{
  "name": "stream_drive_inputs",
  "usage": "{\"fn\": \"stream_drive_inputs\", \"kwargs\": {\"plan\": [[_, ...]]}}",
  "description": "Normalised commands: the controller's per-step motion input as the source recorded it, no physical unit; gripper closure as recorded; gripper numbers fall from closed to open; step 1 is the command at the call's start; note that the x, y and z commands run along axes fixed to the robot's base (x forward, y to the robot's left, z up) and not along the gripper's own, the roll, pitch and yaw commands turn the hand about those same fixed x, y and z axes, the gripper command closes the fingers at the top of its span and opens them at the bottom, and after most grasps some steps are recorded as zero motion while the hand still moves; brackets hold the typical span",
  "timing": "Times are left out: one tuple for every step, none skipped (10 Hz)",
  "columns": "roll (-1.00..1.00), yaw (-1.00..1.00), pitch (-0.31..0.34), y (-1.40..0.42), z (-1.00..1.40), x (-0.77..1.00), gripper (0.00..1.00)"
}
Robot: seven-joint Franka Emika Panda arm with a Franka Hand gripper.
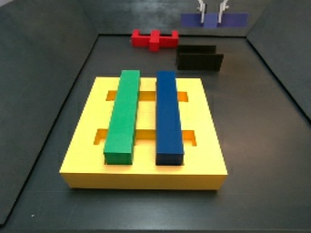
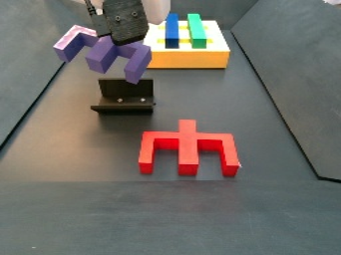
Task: Pick up the purple object. Move up. Place the purple object on the fixture. Regrasp the purple object. Move to above the board. Insert the purple object.
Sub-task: Place the purple object on the fixture.
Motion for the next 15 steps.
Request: {"fn": "stream_drive_inputs", "kwargs": {"plan": [[-0.54, 0.12, 0.000, -0.01, 0.14, 0.00, 1.00], [-0.59, 0.13, 0.000, 0.00, 0.19, 0.00, 1.00], [-0.58, 0.15, 0.000, 0.00, 0.20, 0.00, 1.00], [-0.54, 0.15, 0.000, 0.00, 0.07, 0.00, 1.00], [-0.53, 0.13, 0.000, 0.00, 0.03, 0.00, 1.00], [-0.40, 0.20, 0.029, 0.00, 0.00, 0.00, 1.00], [-0.18, 0.35, 0.194, 0.00, 0.00, 0.00, 1.00], [-0.13, 0.41, 0.366, 0.00, 0.00, -0.08, 1.00], [-0.11, 0.45, 0.506, 0.02, -0.11, -0.15, 1.00], [-0.24, 0.50, 0.594, 0.09, -0.25, -0.14, 1.00], [-0.37, 0.53, 0.611, 0.10, -0.31, -0.03, 1.00], [-0.36, 0.57, 0.517, 0.09, -0.35, 0.00, 1.00], [-0.47, 0.52, 0.443, 0.07, -0.28, 0.01, 1.00], [-0.56, 0.47, 0.411, 0.11, -0.21, 0.03, 1.00], [-0.58, 0.47, 0.374, 0.10, -0.15, 0.01, 1.00]]}}
